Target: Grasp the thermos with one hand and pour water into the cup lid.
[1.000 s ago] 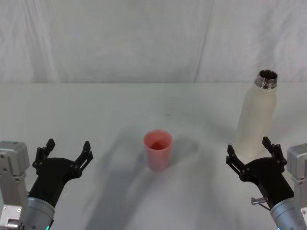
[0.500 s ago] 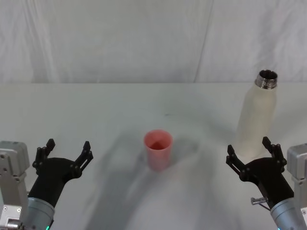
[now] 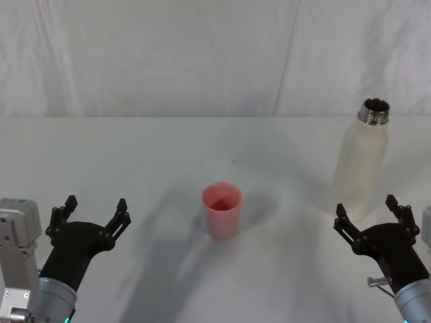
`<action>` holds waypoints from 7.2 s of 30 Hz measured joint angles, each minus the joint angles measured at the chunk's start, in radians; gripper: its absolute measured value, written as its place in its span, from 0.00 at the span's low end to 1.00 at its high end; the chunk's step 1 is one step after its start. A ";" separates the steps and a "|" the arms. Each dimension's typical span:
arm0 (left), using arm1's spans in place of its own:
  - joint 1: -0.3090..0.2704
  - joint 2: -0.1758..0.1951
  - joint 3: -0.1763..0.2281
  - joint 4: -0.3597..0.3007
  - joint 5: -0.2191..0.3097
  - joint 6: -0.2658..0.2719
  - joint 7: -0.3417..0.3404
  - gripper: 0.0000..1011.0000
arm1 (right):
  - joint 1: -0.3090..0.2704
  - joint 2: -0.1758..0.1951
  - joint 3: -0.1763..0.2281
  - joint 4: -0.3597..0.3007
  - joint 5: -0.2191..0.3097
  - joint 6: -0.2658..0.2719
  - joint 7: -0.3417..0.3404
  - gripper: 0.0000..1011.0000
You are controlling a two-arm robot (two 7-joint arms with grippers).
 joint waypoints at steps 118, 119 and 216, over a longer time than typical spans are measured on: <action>0.000 0.000 0.000 0.000 0.000 0.000 0.000 0.99 | 0.327 -0.129 0.106 0.375 0.005 -0.041 0.127 0.95; 0.000 0.000 0.000 0.000 0.000 0.000 0.000 0.99 | 0.327 -0.129 0.106 0.375 0.005 -0.040 0.127 0.94; 0.000 0.000 0.000 0.000 0.000 0.000 0.000 0.99 | 0.405 0.092 -0.117 0.217 -0.555 -0.021 0.078 0.94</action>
